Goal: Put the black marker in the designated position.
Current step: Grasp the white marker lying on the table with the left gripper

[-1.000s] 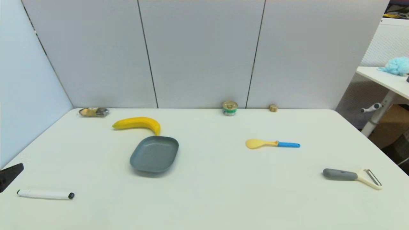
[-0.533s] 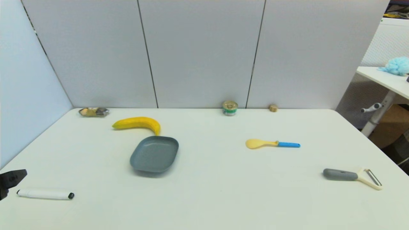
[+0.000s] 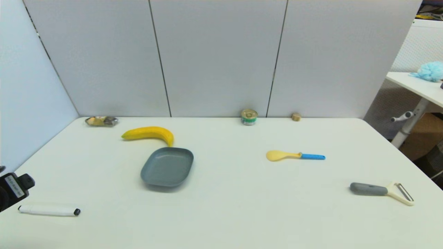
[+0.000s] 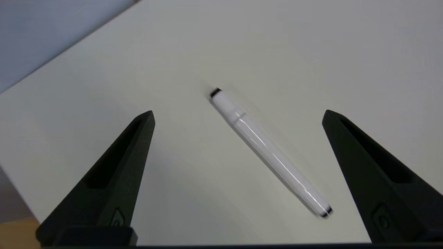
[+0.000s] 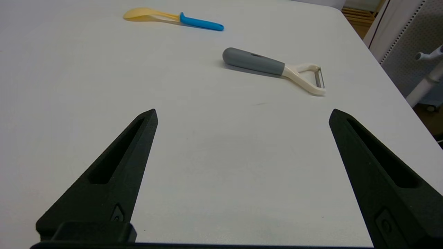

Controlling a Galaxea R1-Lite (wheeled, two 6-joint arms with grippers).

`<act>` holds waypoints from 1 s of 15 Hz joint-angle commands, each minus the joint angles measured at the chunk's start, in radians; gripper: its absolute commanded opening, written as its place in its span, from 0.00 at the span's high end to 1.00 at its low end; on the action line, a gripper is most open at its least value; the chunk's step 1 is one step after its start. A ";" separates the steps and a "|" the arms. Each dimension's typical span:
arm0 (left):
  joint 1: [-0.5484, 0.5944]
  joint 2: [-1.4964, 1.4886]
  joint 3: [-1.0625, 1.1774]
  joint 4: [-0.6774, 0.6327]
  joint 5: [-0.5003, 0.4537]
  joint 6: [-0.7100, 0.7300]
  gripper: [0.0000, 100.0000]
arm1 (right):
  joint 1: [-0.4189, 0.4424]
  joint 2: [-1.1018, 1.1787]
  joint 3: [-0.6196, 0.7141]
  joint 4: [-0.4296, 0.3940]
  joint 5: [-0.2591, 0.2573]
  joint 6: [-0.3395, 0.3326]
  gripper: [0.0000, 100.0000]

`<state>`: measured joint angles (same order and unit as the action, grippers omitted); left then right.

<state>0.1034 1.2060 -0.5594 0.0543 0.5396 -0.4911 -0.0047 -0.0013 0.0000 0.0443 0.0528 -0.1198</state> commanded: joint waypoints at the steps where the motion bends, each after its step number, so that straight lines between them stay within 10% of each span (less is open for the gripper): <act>1: -0.021 0.119 -0.017 -0.022 0.097 -0.066 0.00 | 0.000 -0.002 0.000 0.000 0.001 -0.001 0.00; 15: -0.160 0.359 -0.053 -0.045 0.246 -0.354 0.00 | 0.000 -0.002 0.000 0.000 0.001 -0.001 0.00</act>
<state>-0.0538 1.5289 -0.6081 0.0081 0.7585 -0.8389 -0.0047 -0.0013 0.0000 0.0443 0.0532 -0.1198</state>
